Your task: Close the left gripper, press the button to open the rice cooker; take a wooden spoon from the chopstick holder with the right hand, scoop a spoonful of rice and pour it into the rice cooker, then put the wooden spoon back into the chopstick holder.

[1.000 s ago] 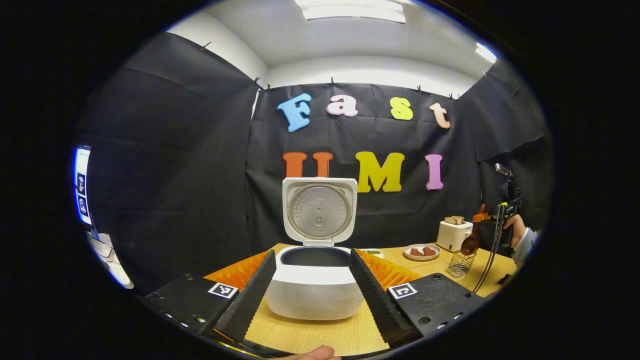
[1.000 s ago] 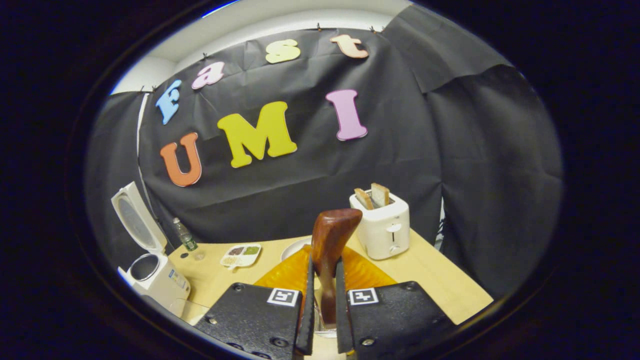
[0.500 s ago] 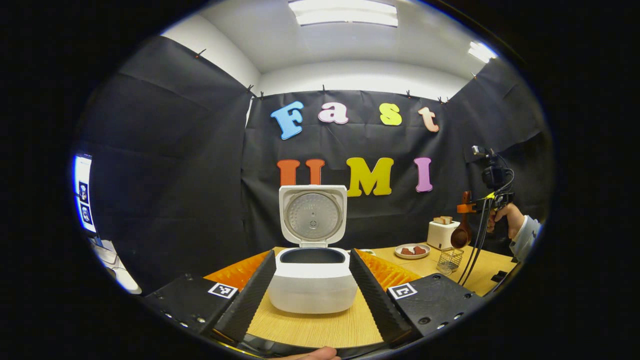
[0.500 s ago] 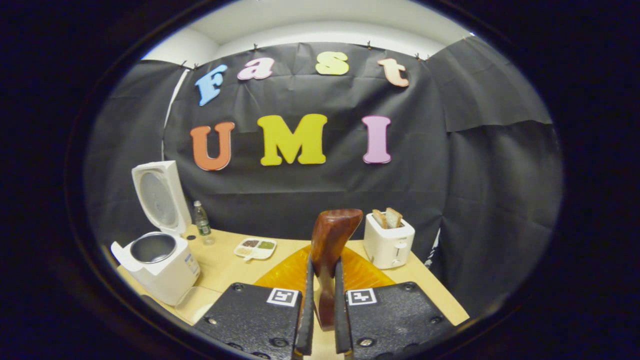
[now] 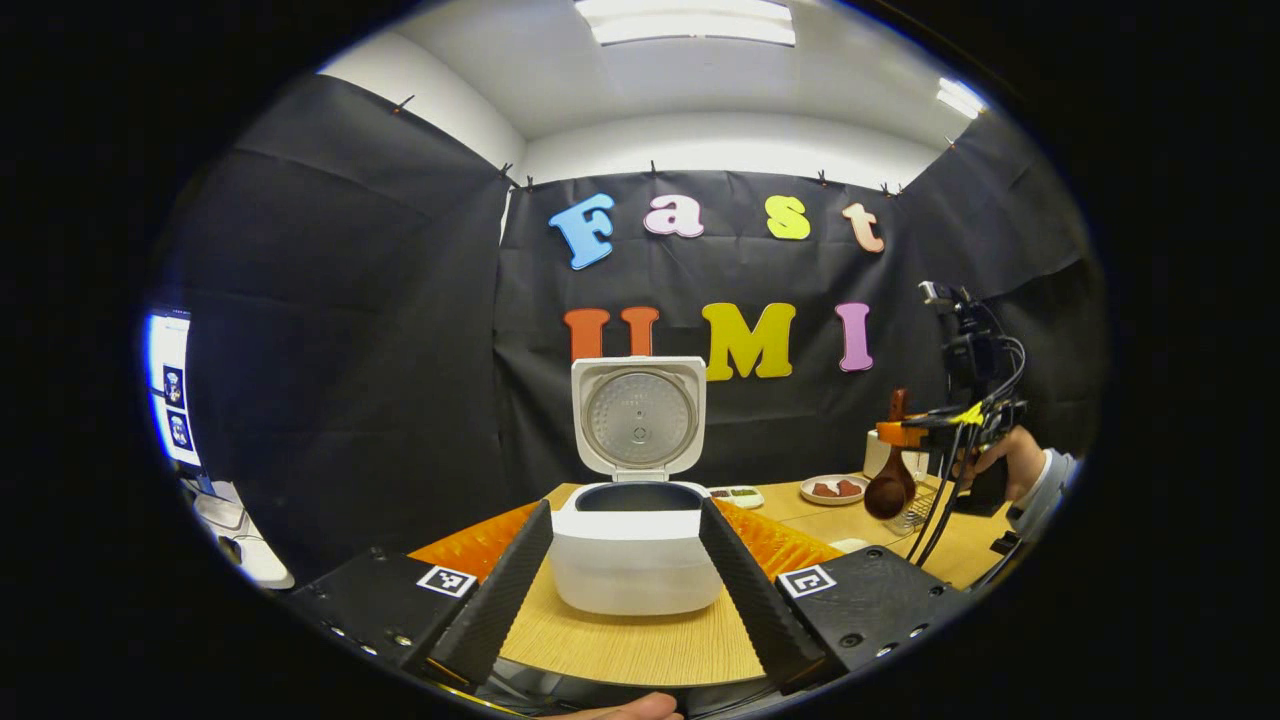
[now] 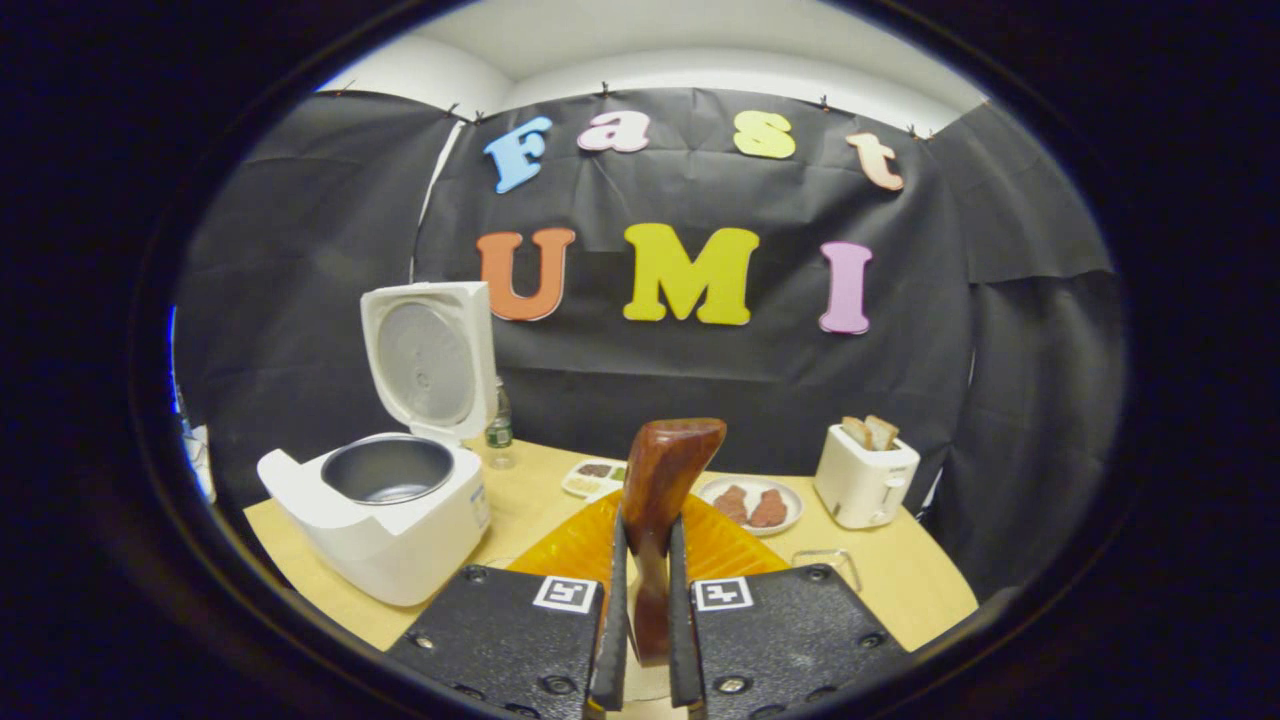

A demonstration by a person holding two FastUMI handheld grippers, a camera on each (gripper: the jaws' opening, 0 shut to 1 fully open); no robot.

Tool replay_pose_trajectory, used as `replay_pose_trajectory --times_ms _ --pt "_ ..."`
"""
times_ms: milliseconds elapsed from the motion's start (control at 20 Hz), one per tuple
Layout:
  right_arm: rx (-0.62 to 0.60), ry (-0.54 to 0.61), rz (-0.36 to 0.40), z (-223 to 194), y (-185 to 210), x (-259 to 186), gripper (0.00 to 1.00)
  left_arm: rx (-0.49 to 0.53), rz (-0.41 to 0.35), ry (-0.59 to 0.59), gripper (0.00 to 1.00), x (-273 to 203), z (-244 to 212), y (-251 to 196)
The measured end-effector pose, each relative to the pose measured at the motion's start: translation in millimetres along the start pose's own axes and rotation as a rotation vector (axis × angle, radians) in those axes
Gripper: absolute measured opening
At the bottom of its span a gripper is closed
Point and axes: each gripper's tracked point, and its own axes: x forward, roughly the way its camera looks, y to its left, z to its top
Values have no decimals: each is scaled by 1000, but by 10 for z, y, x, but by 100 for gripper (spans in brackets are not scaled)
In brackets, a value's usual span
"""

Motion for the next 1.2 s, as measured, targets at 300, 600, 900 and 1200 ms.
replay_pose_trajectory --times_ms 300,600,900,1200 --pt "-24 56 -62 -592 184 314 22 -17 -18 -13 94 -30 15 -13" --pt "-45 91 -43 -1018 380 371 22 9 1 11 94 54 -113 -25" --pt "14 59 56 -1059 314 235 25 4 -12 7 94 60 -105 -94" --pt "176 74 84 -1052 392 262 22 3 -25 3 94 14 -56 -123"
